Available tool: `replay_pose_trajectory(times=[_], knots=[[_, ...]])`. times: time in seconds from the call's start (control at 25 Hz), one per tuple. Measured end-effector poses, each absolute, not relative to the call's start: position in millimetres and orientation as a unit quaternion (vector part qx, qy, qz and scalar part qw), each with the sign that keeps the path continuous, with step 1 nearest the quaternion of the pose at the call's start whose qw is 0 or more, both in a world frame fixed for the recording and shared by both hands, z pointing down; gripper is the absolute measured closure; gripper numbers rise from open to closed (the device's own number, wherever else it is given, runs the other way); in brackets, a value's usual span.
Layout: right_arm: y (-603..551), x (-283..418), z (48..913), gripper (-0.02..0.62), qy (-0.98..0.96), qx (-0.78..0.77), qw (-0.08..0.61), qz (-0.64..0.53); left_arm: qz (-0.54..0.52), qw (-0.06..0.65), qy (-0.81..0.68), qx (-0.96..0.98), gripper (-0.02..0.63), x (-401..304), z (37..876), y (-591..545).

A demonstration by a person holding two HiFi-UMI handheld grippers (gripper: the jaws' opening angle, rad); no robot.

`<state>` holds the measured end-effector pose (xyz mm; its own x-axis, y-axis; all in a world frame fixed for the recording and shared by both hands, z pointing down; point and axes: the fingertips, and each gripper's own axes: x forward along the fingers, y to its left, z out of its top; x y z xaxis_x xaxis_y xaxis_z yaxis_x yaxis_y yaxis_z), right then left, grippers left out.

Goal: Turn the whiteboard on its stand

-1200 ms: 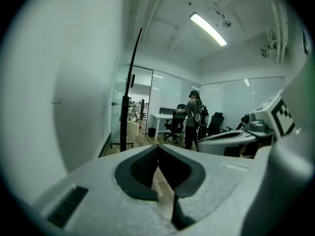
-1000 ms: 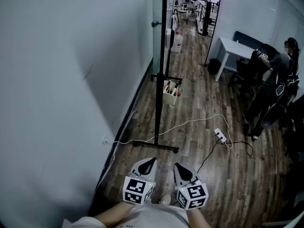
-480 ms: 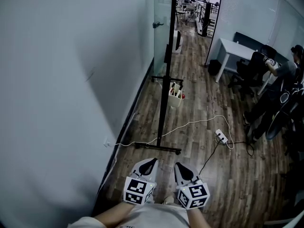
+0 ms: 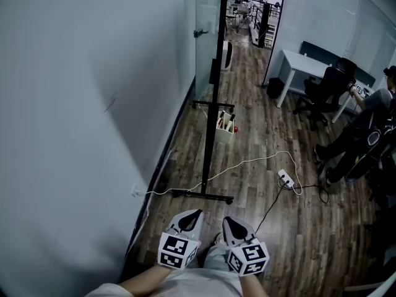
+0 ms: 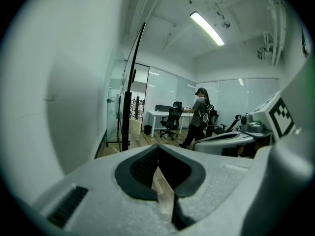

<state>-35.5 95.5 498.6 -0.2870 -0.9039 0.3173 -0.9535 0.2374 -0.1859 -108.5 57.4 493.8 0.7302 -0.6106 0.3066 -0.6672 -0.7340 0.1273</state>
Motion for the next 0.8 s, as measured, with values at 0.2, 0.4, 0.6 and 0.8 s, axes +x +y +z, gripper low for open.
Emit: replay_pose_trajectory(times=[0.2,0.4,0.6,0.8], knots=[[60.4,-13.8,495.2,0.589,-0.791,0.585,0.070,0.164,0.123,0.111,-0.352,0.921,0.595,-85.1,496.5,26.4],[15.2,14.4,487.7,0.589,-0.801,0.575,0.075,0.152,0.109,0.104,-0.361,0.920,0.595,-58.8,488.2,-16.1],[-30.4,40.5,477.2,0.589,-0.817,0.555,0.078,0.135,0.096,0.100,-0.382,0.914,0.595,-30.9,479.0,-57.2],[-65.4,63.7,472.3,0.589,-0.830,0.536,0.076,0.131,0.095,0.104,-0.403,0.904,0.595,-9.2,478.2,-88.9]])
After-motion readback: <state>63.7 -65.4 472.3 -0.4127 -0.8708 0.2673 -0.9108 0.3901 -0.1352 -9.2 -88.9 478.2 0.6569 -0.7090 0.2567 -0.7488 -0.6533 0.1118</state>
